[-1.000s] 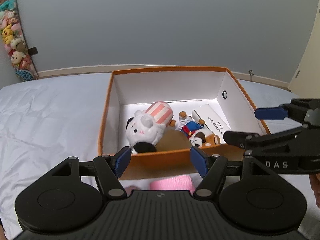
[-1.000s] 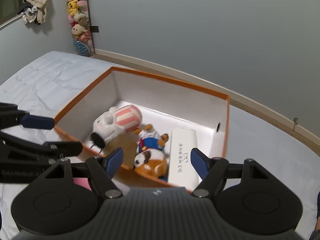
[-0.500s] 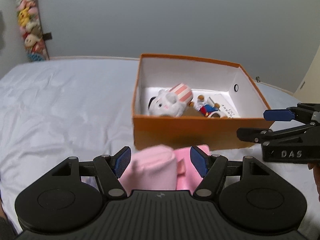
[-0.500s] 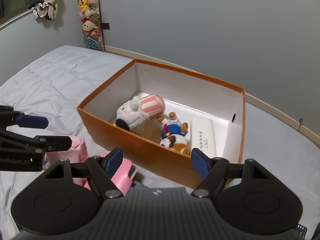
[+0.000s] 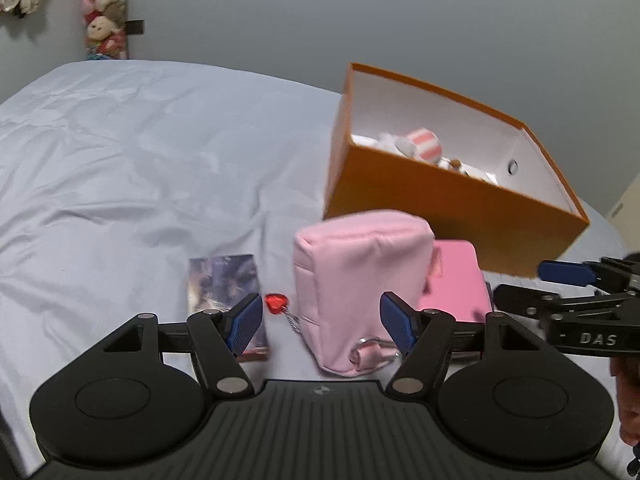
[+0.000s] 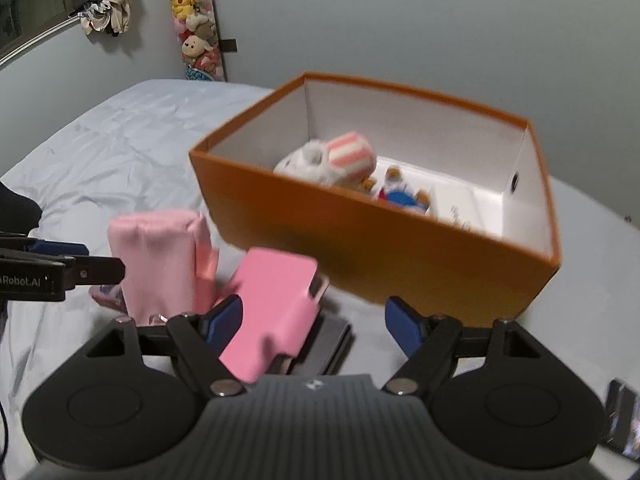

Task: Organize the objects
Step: 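Grasp the pink pouch with the left tool and lift it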

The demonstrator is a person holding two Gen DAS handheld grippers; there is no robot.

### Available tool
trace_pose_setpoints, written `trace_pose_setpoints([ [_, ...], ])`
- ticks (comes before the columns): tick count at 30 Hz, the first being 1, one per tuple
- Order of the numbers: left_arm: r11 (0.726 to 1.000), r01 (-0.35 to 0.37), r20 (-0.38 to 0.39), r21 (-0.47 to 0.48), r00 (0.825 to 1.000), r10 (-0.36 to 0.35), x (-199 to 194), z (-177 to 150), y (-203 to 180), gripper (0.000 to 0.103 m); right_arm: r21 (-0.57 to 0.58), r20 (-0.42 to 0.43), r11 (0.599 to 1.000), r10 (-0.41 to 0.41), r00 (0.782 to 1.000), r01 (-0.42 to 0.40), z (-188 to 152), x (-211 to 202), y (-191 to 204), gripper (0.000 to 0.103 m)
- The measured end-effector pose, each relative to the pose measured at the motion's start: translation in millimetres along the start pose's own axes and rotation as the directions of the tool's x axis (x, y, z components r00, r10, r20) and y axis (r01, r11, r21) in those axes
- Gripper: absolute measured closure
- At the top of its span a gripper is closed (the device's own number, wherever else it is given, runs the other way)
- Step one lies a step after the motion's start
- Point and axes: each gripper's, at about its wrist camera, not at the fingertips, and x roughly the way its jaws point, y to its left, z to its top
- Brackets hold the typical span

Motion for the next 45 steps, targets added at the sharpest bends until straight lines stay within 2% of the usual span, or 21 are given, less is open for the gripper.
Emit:
trace_pose_setpoints([
  [4, 0.999, 0.01, -0.005, 0.044, 1.0, -0.01, 12, -5, -12, 0.024, 0.018, -0.014, 1.0, 0.012, 1.0, -0.012, -9, 9, 2, 0.024],
  [13, 0.998, 0.019, 0.015, 0.068, 1.0, -0.02, 37, -1, -19, 0.021, 0.061, -0.03, 0.998, 0.019, 0.999, -0.017, -21, 12, -8, 0.024],
  [19, 0.996, 0.056, -0.056, 0.067, 0.997, -0.053, 65, -1, -20, 0.021, 0.067, -0.041, 0.998, 0.013, 0.999, -0.011, -25, 11, -12, 0.024],
  [20, 0.996, 0.061, -0.06, 0.061, 0.997, -0.057, 68, -1, -20, 0.017, 0.066, -0.042, 0.998, 0.013, 0.999, -0.01, -25, 11, -12, 0.024],
  [24, 0.996, 0.069, -0.02, 0.057, 0.998, -0.068, 70, 0, -24, 0.017, 0.063, -0.049, 0.998, 0.014, 0.999, -0.011, -27, 10, -11, 0.024],
  [27, 0.995, 0.068, -0.005, 0.073, 0.998, -0.067, 66, 0, -25, 0.03, 0.063, -0.051, 0.998, 0.014, 0.999, -0.011, -28, 9, -11, 0.024],
  [29, 0.994, 0.06, 0.0, 0.086, 0.998, -0.06, 61, -1, -24, 0.048, 0.064, -0.051, 0.998, 0.013, 0.999, -0.01, -28, 8, -11, 0.023],
  [32, 0.995, 0.064, -0.01, 0.08, 0.998, -0.063, 55, -1, -20, 0.061, 0.063, -0.053, 0.998, 0.013, 0.999, -0.01, -29, 8, -10, 0.023],
  [41, 0.996, 0.004, -0.015, 0.085, 1.0, -0.003, 18, -10, -14, 0.066, 0.069, -0.051, 0.997, 0.036, 0.998, -0.032, -36, 3, -4, 0.023],
  [45, 0.998, -0.014, -0.052, 0.064, 0.999, 0.017, 3, -21, -6, 0.066, 0.062, -0.051, 0.996, 0.068, 0.996, -0.065, -49, -6, 2, 0.023],
])
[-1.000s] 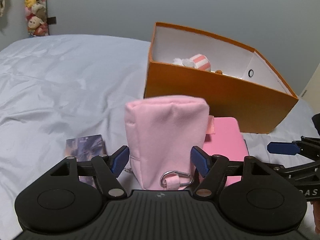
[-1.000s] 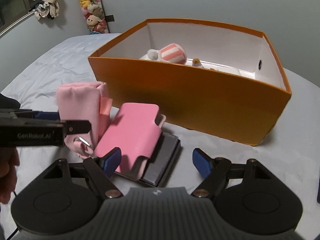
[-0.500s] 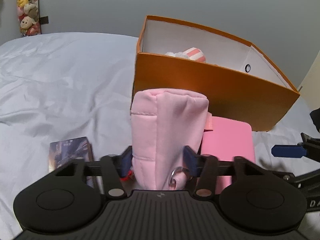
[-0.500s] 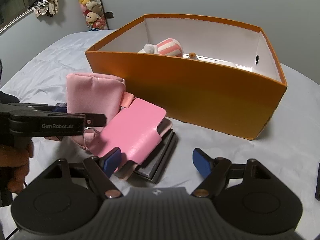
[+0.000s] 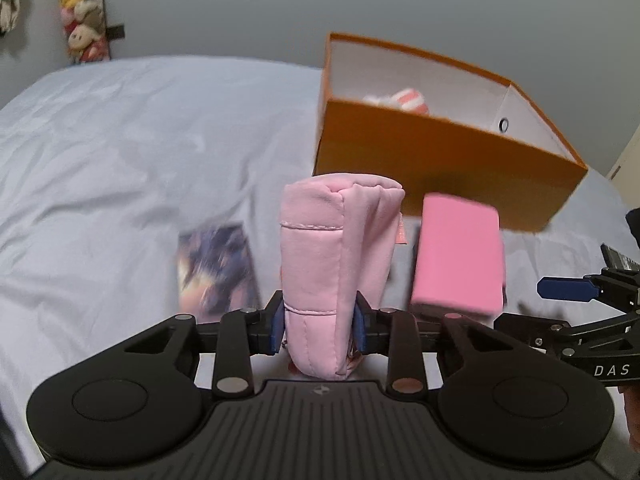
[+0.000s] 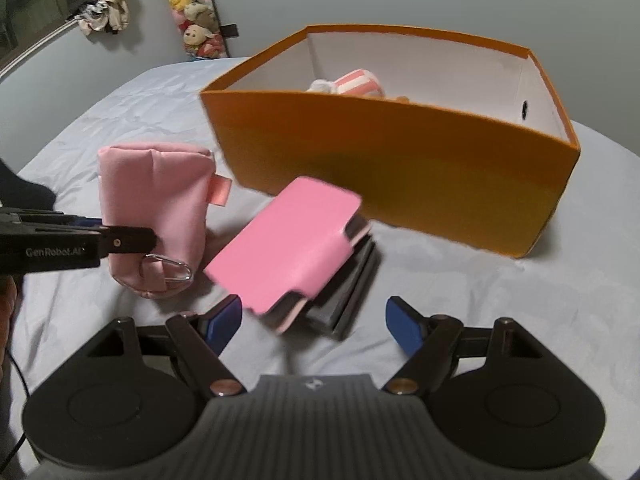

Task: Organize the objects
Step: 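Grasp the pink pouch with the left tool and lift it, then grasp the yellow tape measure with the right tool while left tool holds the pouch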

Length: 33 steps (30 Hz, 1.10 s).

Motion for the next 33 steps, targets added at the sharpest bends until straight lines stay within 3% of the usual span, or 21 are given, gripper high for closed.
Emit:
trace_pose_setpoints([
  [5, 1.0, -0.015, -0.064, -0.002, 0.998, 0.014, -9, -25, 4, 0.066, -0.043, -0.035, 0.999, 0.013, 0.999, -0.014, -31, -8, 15, 0.023],
  [13, 0.999, -0.028, -0.098, 0.019, 0.995, 0.03, -30, -52, 0, 0.066, -0.073, -0.084, 0.996, 0.036, 0.996, -0.043, -70, -8, 40, 0.024],
  [18, 0.999, -0.03, -0.094, 0.013, 0.995, 0.031, -32, -56, -1, 0.066, -0.086, -0.073, 0.995, 0.052, 0.996, -0.058, -72, -5, 56, 0.025],
  [23, 0.999, -0.036, -0.069, 0.011, 0.997, 0.037, -27, -53, -3, 0.066, -0.127, -0.059, 0.992, 0.008, 0.998, -0.015, -68, 8, 63, 0.041],
  [27, 0.999, -0.038, -0.055, 0.0, 0.998, 0.038, -21, -52, -4, 0.066, -0.14, -0.051, 0.99, 0.018, 0.999, -0.025, -69, 8, 60, 0.046],
  [33, 1.0, -0.024, -0.041, -0.008, 0.999, 0.023, -8, -55, -6, 0.065, -0.15, -0.049, 0.988, 0.031, 0.998, -0.038, -71, 6, 57, 0.047],
])
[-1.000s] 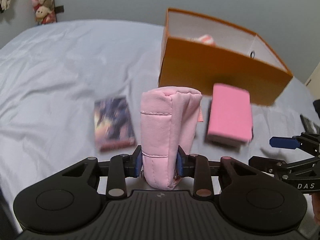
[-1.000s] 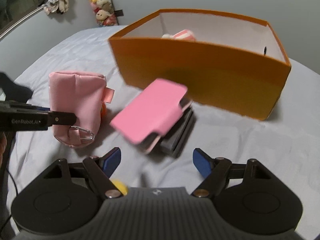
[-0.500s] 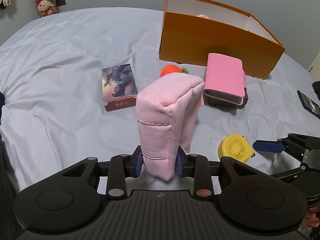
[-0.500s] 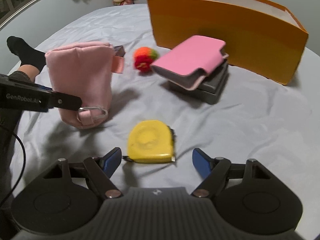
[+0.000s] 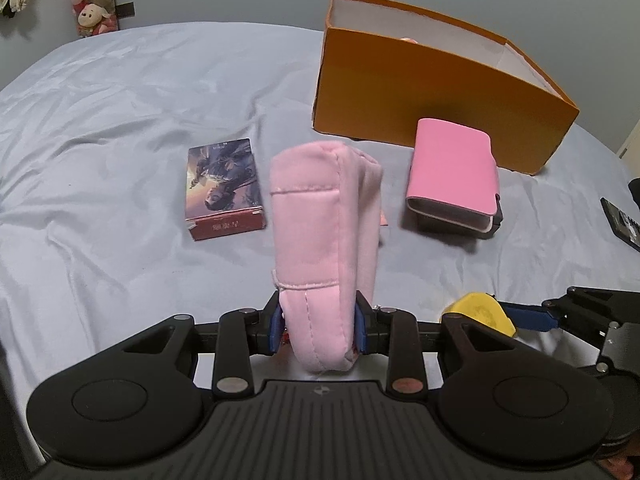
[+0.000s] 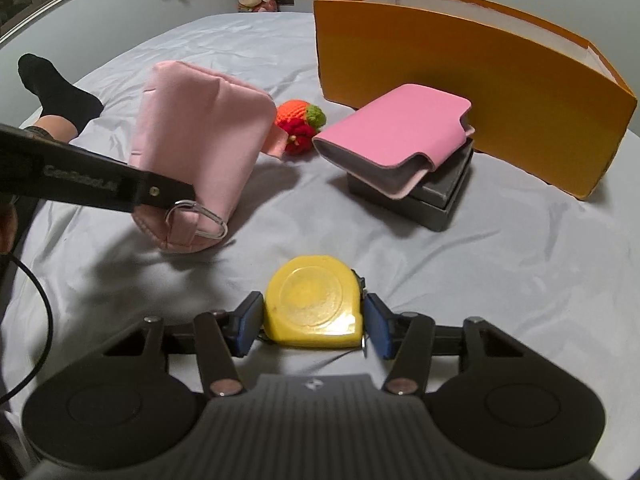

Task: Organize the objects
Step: 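Grasp the yellow tape measure with the right tool while left tool holds the pouch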

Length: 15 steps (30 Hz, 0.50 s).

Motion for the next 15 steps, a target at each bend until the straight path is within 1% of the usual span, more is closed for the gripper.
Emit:
trace_pose_setpoints([
  [7, 1.0, 0.005, 0.039, -0.02, 0.999, -0.004, -1, -1, 2, 0.068, -0.006, -0.002, 1.0, 0.007, 1.0, -0.007, 0, 3, 0, 0.046],
  [11, 1.0, -0.006, 0.049, -0.012, 0.999, 0.007, -7, -3, -1, 0.069, 0.007, 0.006, 1.0, 0.011, 1.0, -0.011, 0, -3, -4, 0.046],
  [15, 1.0, 0.001, 0.06, -0.009, 0.998, -0.001, -17, -4, -5, 0.069, 0.027, 0.012, 1.0, 0.002, 1.0, -0.003, 0, -12, -11, 0.046],
])
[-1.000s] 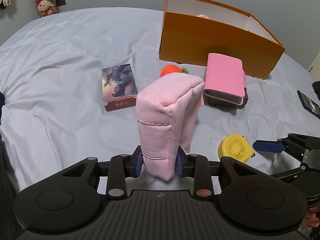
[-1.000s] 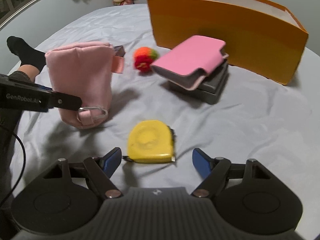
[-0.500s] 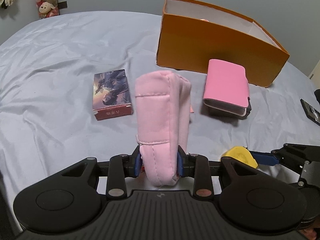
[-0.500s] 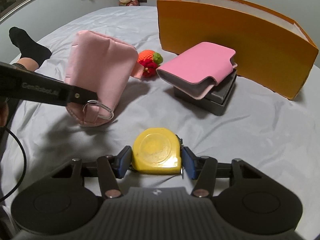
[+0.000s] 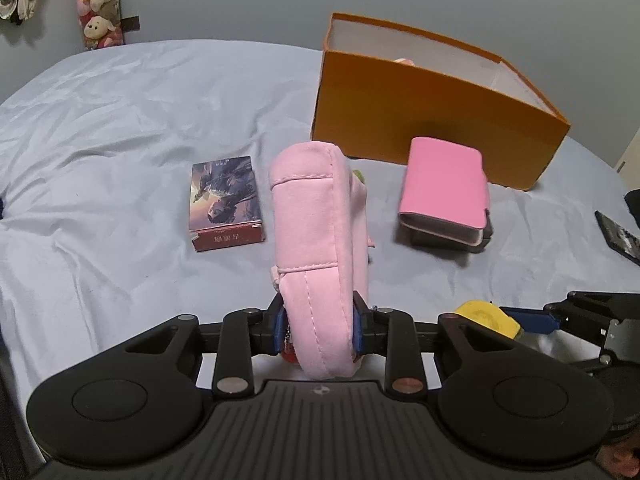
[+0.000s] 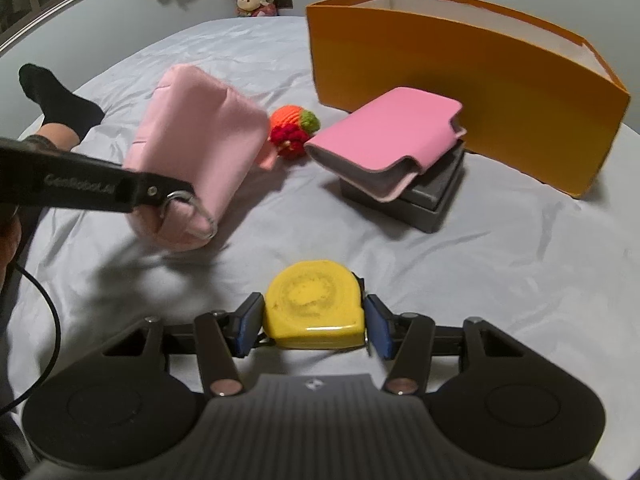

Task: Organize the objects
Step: 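Grasp the yellow tape measure with the right tool while left tool holds the pouch, then carry the pouch and tape measure over the shoebox with both tools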

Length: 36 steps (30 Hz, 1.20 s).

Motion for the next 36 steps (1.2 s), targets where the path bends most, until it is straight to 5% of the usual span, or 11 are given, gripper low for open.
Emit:
trace_pose_setpoints([
  [19, 0.988, 0.122, 0.061, 0.095, 0.99, -0.128, -32, 37, -52, 0.069, 0.122, 0.076, 0.986, -0.123, 0.99, 0.113, 15, -62, -76, 0.047],
  [36, 0.957, 0.17, 0.139, 0.233, 0.969, -0.206, -21, 140, -99, 0.069, 0.099, 0.222, 0.986, -0.154, 0.963, 0.135, 106, -84, -119, 0.047],
])
